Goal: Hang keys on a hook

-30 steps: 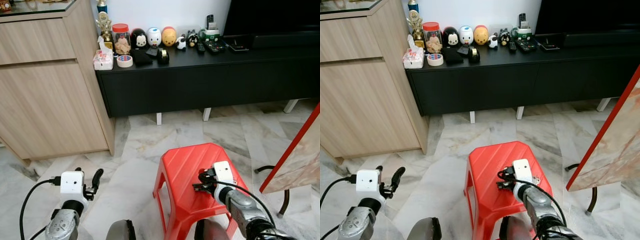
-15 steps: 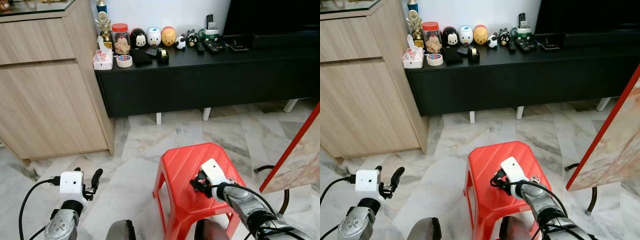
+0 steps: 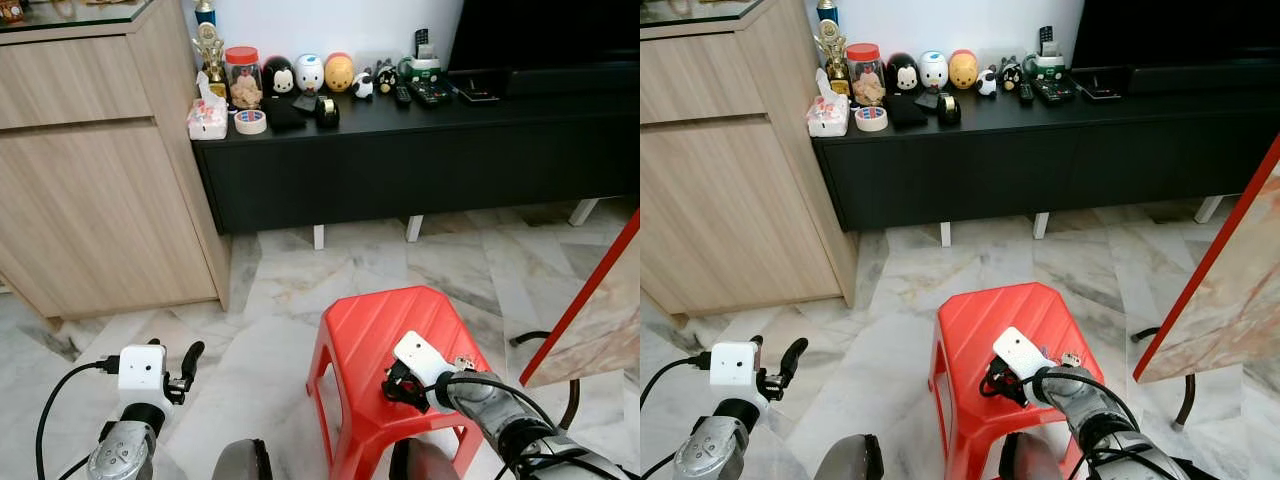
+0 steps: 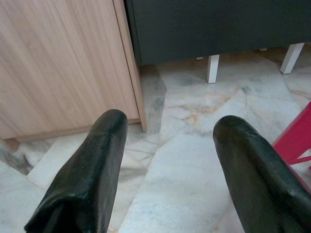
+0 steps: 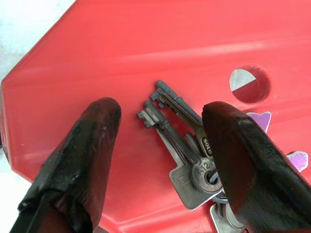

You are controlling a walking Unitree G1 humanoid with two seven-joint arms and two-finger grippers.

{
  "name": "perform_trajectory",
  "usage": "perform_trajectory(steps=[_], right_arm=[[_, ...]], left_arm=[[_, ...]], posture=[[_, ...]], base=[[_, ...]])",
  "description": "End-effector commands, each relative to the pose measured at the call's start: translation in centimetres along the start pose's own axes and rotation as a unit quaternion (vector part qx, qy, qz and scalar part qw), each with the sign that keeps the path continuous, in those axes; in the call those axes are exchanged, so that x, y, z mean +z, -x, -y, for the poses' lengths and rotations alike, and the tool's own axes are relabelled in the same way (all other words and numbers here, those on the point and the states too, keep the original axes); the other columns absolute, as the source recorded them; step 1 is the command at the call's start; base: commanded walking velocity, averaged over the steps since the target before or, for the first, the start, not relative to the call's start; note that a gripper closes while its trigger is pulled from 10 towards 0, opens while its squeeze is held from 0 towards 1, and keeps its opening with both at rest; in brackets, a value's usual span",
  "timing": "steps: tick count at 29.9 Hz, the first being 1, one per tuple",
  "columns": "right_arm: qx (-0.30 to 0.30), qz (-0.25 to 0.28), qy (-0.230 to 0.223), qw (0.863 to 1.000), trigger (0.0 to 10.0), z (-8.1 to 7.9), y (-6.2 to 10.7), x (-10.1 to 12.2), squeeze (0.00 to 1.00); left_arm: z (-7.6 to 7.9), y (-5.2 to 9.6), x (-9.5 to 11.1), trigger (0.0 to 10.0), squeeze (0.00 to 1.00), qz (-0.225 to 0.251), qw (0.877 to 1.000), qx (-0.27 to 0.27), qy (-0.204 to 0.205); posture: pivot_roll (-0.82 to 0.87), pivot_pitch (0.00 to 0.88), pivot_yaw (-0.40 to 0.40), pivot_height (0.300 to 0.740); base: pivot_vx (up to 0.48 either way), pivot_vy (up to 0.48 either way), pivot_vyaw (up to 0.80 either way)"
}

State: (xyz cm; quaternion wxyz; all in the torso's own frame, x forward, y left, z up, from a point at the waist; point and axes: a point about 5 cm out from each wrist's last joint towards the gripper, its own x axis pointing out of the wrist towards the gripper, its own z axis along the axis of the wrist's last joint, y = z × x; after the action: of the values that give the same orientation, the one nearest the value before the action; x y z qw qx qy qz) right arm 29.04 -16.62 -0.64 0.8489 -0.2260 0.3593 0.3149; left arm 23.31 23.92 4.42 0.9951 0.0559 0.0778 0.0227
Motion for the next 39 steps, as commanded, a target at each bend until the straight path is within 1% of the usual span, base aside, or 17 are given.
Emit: perform_trajectory(steps=[1, 5, 10, 21, 25, 29, 30, 32, 34, 37, 39], right_arm=[[-0.002, -0.012, 0.013, 1.0, 10.0, 0.3, 0.0, 0.5, 0.0], [-0.013, -0.03, 0.025, 0.999, 10.0, 0.4, 0.0, 0.1, 0.0], [-0.032, -0.028, -0.003, 0.999, 10.0, 0.8, 0.1, 0.2, 0.0], [-0.051, -0.013, -0.02, 0.998, 10.0, 1.3, 0.0, 1.5, 0.0], [-0.047, -0.017, -0.021, 0.999, 10.0, 1.1, -0.1, 1.5, 0.0], [-0.043, -0.023, -0.036, 0.998, 10.0, 0.6, -0.4, 1.4, 0.0], [-0.039, -0.03, -0.04, 0.998, 10.0, 0.3, -0.5, 1.2, 0.0], [-0.039, -0.03, -0.04, 0.998, 10.0, 0.3, -0.5, 1.2, 0.0], [-0.032, -0.046, -0.045, 0.997, 10.0, -0.3, -0.7, 0.5, 0.0], [-0.03, -0.048, -0.046, 0.997, 10.0, -0.4, -0.7, 0.4, 0.0], [-0.033, -0.057, -0.049, 0.997, 10.0, -0.6, -0.7, -0.1, 0.0]], left_arm=[[-0.2, 0.0, 0.3, 10.0, 0.0, 0.0, 1.0, -0.003, -0.016], [-0.2, 0.1, 0.3, 10.0, 0.0, 0.0, 1.0, -0.003, -0.017], [-0.3, 0.2, 0.3, 10.0, 0.0, -0.001, 1.0, -0.002, -0.018], [-0.7, 0.9, 0.2, 10.0, 0.0, -0.006, 1.0, -0.004, -0.024], [-0.9, 1.3, 0.2, 10.0, 0.0, -0.009, 1.0, -0.006, -0.029], [-1.3, 1.9, 0.1, 10.0, 0.0, -0.014, 0.999, -0.008, -0.035], [-1.5, 2.1, 0.1, 10.0, 0.0, -0.017, 0.999, -0.009, -0.038], [-1.5, 2.1, 0.1, 10.0, 0.0, -0.017, 0.999, -0.009, -0.038], [-1.6, 2.2, 0.1, 10.0, 0.0, -0.019, 0.999, -0.012, -0.041], [-1.6, 2.2, 0.1, 10.0, 0.0, -0.02, 0.999, -0.013, -0.042], [-1.6, 2.1, 0.2, 10.0, 0.0, -0.02, 0.999, -0.014, -0.043]], posture=[[0.15, 0.0, -0.007, 0.591], [0.15, 0.0, -0.008, 0.591], [0.16, 0.0, -0.006, 0.591], [0.17, 0.0, 0.006, 0.591], [0.18, 0.0, 0.012, 0.591], [0.2, 0.005, 0.028, 0.591], [0.2, 0.006, 0.034, 0.591], [0.2, 0.006, 0.034, 0.591], [0.2, 0.006, 0.044, 0.591], [0.2, 0.006, 0.044, 0.591], [0.2, 0.006, 0.051, 0.591]], base=[[0.0, 0.0, 0.0], [0.0, 0.0, 0.0], [0.0, 0.0, 0.0], [0.0, 0.0, 0.0], [0.0, 0.0, 0.0], [0.0, 0.0, 0.0], [0.0, 0.0, 0.0], [0.0, 0.0, 0.0], [0.0, 0.0, 0.0], [0.0, 0.0, 0.0], [0.0, 0.0, 0.0]])
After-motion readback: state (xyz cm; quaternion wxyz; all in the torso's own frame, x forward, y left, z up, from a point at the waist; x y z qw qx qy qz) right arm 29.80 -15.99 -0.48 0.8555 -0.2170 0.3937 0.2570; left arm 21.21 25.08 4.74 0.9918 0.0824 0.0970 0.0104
